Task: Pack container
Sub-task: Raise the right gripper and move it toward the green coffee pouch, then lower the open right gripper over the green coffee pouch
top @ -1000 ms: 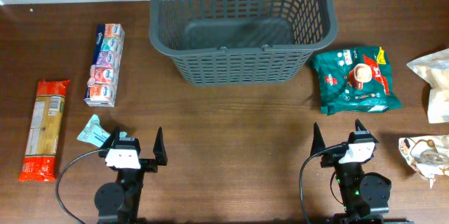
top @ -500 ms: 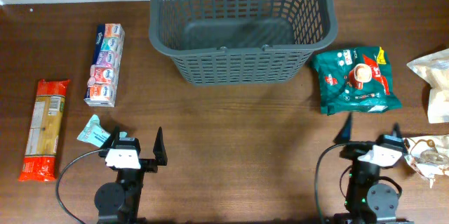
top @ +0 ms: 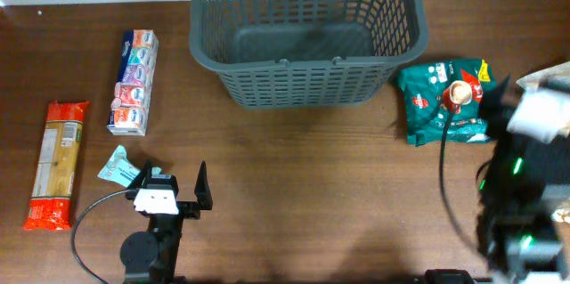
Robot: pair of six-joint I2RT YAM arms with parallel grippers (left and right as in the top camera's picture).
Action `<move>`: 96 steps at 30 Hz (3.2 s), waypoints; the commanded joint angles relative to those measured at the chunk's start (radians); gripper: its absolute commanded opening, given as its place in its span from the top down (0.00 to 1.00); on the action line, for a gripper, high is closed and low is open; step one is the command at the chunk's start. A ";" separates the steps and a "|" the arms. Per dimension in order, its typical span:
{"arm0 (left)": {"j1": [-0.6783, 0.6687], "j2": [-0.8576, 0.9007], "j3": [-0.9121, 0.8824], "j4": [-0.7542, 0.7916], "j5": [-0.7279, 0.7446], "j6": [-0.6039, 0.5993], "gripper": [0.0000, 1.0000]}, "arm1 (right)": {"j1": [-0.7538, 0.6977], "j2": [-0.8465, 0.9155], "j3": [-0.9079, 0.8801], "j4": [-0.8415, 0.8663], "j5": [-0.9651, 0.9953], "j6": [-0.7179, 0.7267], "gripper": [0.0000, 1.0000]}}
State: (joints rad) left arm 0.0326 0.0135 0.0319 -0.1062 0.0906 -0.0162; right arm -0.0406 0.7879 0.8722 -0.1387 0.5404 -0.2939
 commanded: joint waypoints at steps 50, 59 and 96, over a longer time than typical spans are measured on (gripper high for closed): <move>0.005 -0.008 -0.009 0.004 0.007 0.006 0.01 | -0.541 0.834 0.718 -0.855 -0.779 0.075 0.01; 0.005 -0.008 -0.009 0.004 0.007 0.006 0.01 | -0.512 0.955 0.718 -0.868 -0.631 0.000 0.01; 0.005 -0.008 -0.009 0.004 0.007 0.006 0.01 | -0.241 1.223 0.830 -0.845 -0.421 -0.172 0.01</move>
State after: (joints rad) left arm 0.0326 0.0135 0.0307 -0.1059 0.0906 -0.0162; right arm -0.2806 2.0171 1.6867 -0.9920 0.0547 -0.4911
